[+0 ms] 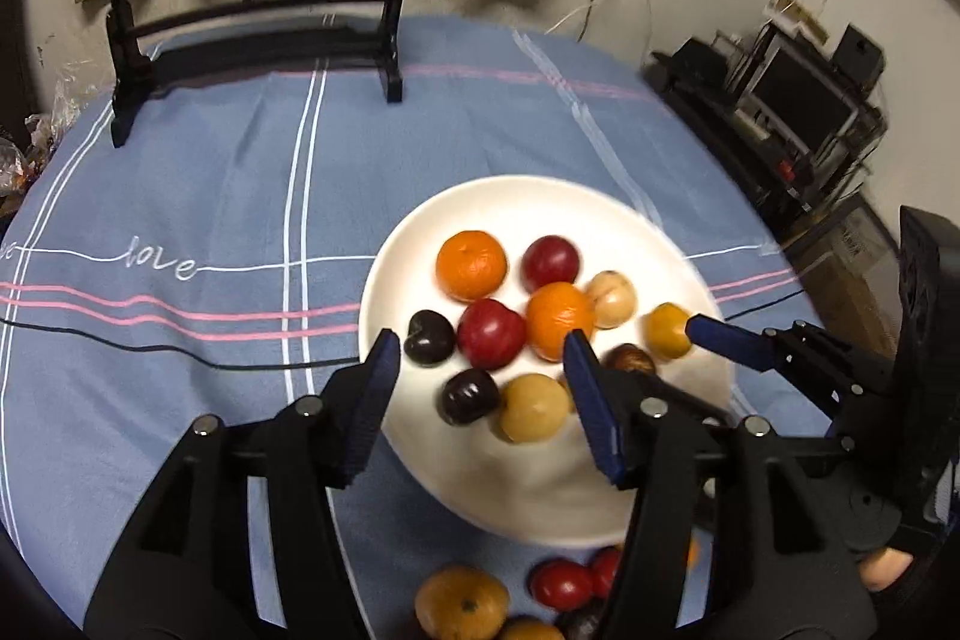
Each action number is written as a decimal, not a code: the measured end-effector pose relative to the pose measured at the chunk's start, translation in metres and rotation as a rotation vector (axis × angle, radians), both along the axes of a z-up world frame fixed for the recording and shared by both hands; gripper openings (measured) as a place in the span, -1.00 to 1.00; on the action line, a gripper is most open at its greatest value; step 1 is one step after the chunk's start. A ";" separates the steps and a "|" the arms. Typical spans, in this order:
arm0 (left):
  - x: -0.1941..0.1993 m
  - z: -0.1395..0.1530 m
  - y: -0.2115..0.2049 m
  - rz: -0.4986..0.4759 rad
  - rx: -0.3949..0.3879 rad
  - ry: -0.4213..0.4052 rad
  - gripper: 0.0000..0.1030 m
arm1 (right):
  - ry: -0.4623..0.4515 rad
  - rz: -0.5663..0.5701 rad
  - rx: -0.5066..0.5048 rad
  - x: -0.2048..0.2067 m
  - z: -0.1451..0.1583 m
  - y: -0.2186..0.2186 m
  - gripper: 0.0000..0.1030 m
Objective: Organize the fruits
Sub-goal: 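Set the plum and pear on the plate and open both tools, then grasp a yellow fruit with the left tool while the right tool grasps an orange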
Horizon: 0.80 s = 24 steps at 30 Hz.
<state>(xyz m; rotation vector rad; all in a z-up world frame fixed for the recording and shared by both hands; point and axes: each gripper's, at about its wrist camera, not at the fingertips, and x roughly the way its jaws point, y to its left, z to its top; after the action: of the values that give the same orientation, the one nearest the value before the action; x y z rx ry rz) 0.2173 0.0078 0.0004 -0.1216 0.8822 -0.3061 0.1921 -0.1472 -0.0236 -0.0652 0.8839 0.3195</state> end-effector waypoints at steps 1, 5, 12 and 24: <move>-0.008 0.005 0.002 -0.002 -0.005 -0.011 0.13 | -0.007 -0.001 -0.003 -0.006 0.003 -0.002 0.14; -0.055 0.012 0.011 0.009 -0.010 -0.066 0.23 | -0.020 -0.036 0.004 -0.043 0.011 -0.017 0.16; -0.138 -0.028 0.018 0.028 0.061 -0.049 0.27 | 0.033 -0.135 0.089 -0.109 -0.011 -0.039 0.18; -0.180 -0.052 0.030 0.018 0.047 -0.011 0.39 | 0.099 -0.136 0.099 -0.134 -0.045 -0.028 0.18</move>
<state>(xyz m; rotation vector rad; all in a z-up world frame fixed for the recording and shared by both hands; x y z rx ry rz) 0.0373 0.0380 -0.0512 -0.0838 0.8764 -0.2686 0.0585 -0.1752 -0.0690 0.1032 0.9642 0.2404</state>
